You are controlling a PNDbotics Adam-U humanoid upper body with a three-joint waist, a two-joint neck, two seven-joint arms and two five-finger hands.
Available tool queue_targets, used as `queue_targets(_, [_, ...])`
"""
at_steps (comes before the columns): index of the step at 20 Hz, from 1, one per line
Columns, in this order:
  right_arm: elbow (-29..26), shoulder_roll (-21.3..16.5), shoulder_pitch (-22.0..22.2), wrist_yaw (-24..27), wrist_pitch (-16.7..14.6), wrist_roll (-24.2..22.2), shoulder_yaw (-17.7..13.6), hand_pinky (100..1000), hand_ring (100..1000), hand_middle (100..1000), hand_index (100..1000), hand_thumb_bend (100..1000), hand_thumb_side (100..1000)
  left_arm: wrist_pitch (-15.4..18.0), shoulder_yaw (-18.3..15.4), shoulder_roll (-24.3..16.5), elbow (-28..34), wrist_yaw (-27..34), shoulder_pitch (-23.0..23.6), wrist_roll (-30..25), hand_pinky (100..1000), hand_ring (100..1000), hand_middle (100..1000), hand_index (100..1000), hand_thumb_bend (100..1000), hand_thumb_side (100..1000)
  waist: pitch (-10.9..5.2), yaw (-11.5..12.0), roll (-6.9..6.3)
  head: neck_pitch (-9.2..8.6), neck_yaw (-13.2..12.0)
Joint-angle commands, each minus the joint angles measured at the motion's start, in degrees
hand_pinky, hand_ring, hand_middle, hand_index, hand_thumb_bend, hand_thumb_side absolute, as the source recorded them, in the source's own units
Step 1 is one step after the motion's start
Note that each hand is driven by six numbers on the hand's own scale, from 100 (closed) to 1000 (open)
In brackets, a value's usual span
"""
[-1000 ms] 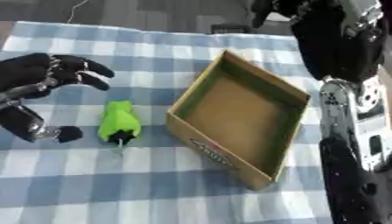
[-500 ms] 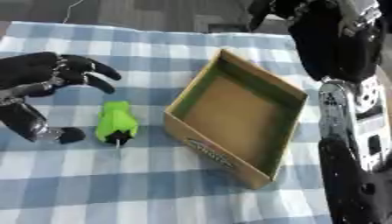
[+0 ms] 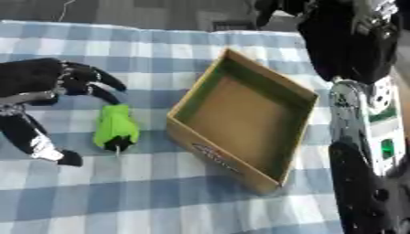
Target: Pick up objects on the table and place them in the box.
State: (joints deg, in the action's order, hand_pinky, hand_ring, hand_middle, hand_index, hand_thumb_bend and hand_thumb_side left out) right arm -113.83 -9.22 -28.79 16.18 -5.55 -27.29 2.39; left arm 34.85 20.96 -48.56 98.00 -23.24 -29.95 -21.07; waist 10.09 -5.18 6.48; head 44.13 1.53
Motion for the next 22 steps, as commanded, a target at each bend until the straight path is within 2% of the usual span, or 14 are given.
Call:
queue_targets(1, [-0.8,-0.3,-0.9,0.3,-0.1,-0.3,-0.1,481,567,687,848,100,938,1.0,-0.2,-1.9,-0.4,-0.6,-0.2,-0.4,100,852,844,821,563,677,-0.68,-0.1,-0.41,-0.01,0.6])
queue_targets(11, [-0.8,-0.1,-1.1,0.4,-0.1,-0.3,-0.1,481,567,685,844,100,938,1.9,-0.8,-1.1,-2.1,-1.5,-1.0,0.8,100,840,837,810,494,671,-0.64,-0.2,-0.34,-0.01,0.6])
queue_targets(15, [-0.8,-0.1,-1.2,0.4,-0.2,-0.3,-0.1,482,567,685,843,100,939,1.7,-0.9,-1.1,-2.2,-1.7,-2.0,1.7,100,837,835,809,377,656,-0.65,-0.3,-0.32,-0.01,0.5])
queue_targets(22, [-0.8,0.1,-1.3,0.5,-0.2,-0.4,0.0,482,567,685,841,100,940,3.0,-0.2,-1.2,-3.2,-3.0,-4.1,1.7,100,826,825,800,371,640,-0.59,-0.5,-0.27,-0.01,0.2])
